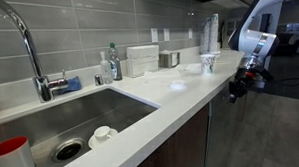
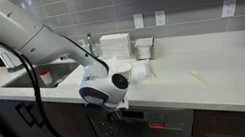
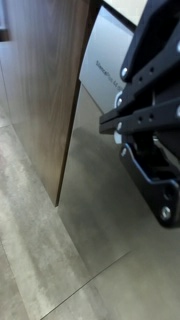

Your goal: Push the bottom left button on the left side of the dish washing machines screen display

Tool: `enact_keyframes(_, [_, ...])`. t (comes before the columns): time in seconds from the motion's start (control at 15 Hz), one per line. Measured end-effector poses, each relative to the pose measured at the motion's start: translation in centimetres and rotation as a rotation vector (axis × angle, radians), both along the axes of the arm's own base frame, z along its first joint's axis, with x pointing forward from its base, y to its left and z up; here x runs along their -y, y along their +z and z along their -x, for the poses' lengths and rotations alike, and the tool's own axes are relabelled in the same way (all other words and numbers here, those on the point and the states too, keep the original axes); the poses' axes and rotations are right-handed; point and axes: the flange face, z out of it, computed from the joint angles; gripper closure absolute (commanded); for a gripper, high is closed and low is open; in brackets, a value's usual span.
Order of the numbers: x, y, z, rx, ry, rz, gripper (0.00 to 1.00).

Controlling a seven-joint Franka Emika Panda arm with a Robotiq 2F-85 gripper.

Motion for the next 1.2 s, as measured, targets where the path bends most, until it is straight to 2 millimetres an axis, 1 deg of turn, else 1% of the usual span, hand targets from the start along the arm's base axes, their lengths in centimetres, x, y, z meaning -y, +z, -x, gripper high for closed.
enact_keyframes(0.2, [0.7, -0.3, -0.7, 0.022, -0.033, -0.017, 0.97])
enact_keyframes(0.53, [1.8, -0.2, -1.5, 0.056, -0.083, -0.043, 0.95])
enact_keyframes(0.87, [1.2, -1.0, -1.3, 0.039, -0.086, -0.079, 0.97])
enact_keyframes(0.93, [1.1, -1.2, -1.4, 0.039, -0.098, -0.088, 0.96])
enact_keyframes(1.2, [1.3, -1.7, -0.7, 0.064, -0.142, -0.12, 0.97])
